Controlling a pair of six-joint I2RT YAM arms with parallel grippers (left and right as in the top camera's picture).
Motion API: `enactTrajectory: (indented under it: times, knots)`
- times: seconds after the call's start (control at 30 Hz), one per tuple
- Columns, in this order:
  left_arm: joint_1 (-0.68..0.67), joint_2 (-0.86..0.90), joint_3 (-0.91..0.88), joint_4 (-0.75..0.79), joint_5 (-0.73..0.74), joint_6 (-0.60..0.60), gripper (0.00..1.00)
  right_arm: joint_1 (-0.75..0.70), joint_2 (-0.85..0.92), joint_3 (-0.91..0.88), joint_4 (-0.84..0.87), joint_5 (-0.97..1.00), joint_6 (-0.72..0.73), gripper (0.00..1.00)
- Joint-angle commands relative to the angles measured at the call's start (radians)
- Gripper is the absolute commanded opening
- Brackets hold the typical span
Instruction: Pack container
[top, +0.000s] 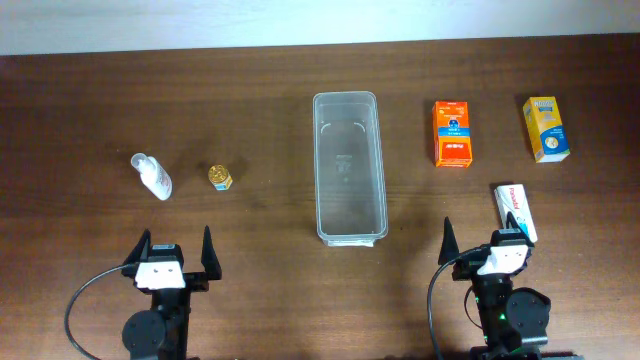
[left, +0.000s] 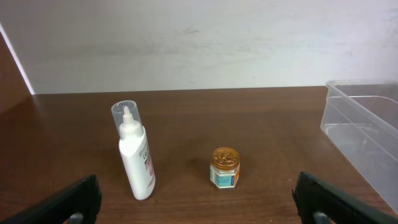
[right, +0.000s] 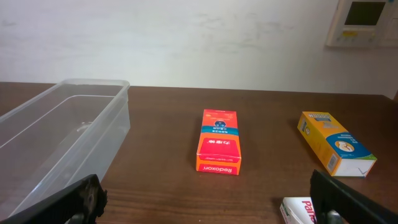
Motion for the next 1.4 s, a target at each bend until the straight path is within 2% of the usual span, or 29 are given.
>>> enactTrajectory:
  times: [0.0, 0.87, 1.1, 1.37]
  knots:
    - [-0.002, -0.008, -0.002, -0.006, -0.003, 0.012, 0.99, 0.006, -0.011, -0.005, -0.008, 0.002, 0.004, 0.99]
    - [-0.002, -0.008, -0.002, -0.006, -0.003, 0.012, 0.99, 0.006, -0.011, -0.005, -0.004, -0.003, 0.005, 0.98]
    - [-0.002, -0.008, -0.002, -0.006, -0.003, 0.012, 0.99, 0.006, -0.011, -0.005, 0.002, -0.065, 0.008, 0.98]
    - [-0.002, -0.008, -0.002, -0.006, -0.003, 0.012, 1.0, 0.006, -0.011, -0.004, 0.175, -0.182, 0.027, 0.98]
